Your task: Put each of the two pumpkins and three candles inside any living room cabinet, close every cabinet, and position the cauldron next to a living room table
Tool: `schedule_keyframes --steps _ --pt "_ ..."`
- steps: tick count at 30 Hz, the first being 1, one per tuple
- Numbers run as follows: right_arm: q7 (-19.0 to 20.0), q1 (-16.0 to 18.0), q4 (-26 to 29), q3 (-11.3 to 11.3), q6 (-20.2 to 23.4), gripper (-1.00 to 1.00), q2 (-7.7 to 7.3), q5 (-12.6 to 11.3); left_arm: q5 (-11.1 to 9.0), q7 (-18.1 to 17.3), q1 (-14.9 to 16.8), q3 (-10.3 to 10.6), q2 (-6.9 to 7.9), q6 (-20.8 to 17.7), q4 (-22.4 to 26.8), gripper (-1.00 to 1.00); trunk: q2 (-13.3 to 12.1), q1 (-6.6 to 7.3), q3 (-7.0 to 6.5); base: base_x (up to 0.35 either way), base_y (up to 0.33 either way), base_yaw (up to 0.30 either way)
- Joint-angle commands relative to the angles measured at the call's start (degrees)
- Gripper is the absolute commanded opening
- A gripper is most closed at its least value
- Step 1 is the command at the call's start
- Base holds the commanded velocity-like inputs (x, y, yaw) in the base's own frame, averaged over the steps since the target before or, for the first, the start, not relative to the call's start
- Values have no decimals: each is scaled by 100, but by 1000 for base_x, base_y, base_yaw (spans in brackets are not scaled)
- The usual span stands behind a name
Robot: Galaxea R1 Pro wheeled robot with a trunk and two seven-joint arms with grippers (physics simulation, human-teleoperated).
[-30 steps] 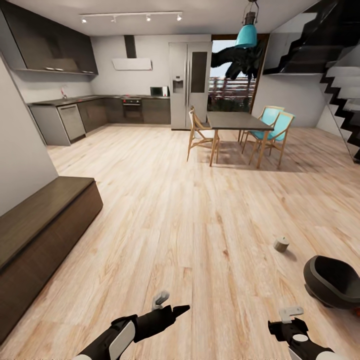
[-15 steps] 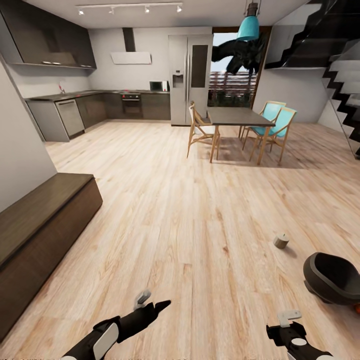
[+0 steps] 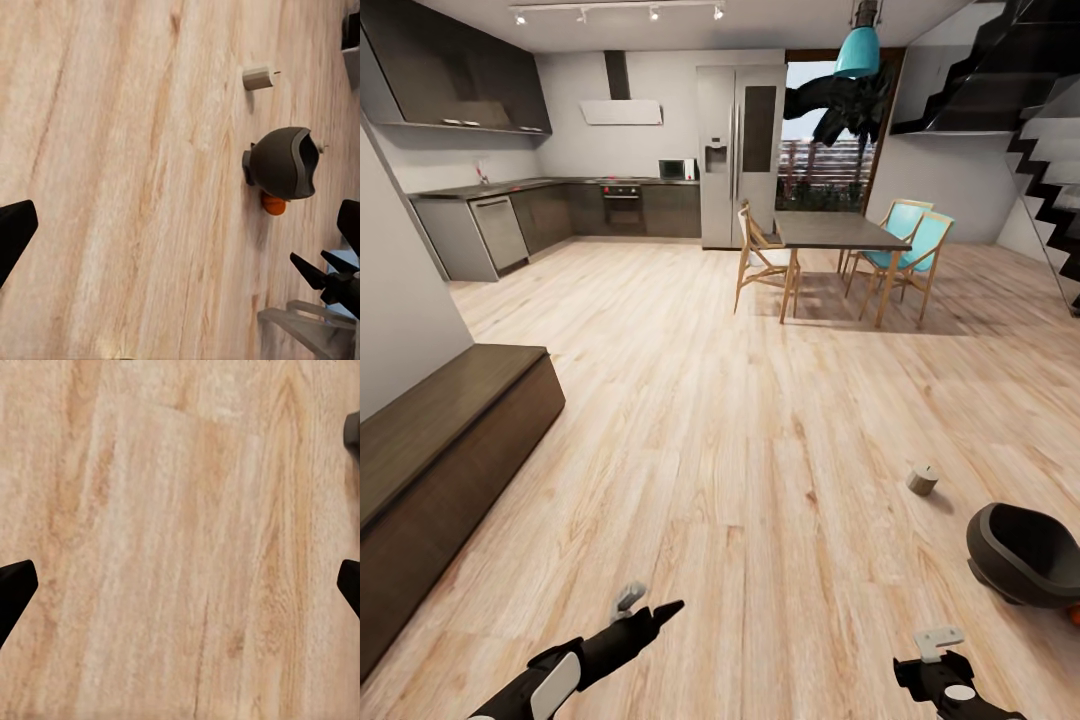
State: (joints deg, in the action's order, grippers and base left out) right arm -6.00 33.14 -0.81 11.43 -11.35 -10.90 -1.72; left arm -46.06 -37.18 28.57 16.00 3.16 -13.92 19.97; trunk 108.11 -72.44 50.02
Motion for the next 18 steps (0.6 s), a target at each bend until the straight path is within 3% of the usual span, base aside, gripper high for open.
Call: schedule_keyframes --steps 1,11,18 --pt "1 0 1 0 0 100 0 2 0 0 0 -28 0 21 -1 100 0 0 0 0 0 0" --pt "-22 0 16 -3 3 100 3 -27 0 -6 0 -209 0 60 -2 100 0 0 0 0 0 -6" --pt "-31 0 17 -9 11 100 65 -32 0 -5 0 -211 0 62 -2 100 0 0 0 0 0 -226"
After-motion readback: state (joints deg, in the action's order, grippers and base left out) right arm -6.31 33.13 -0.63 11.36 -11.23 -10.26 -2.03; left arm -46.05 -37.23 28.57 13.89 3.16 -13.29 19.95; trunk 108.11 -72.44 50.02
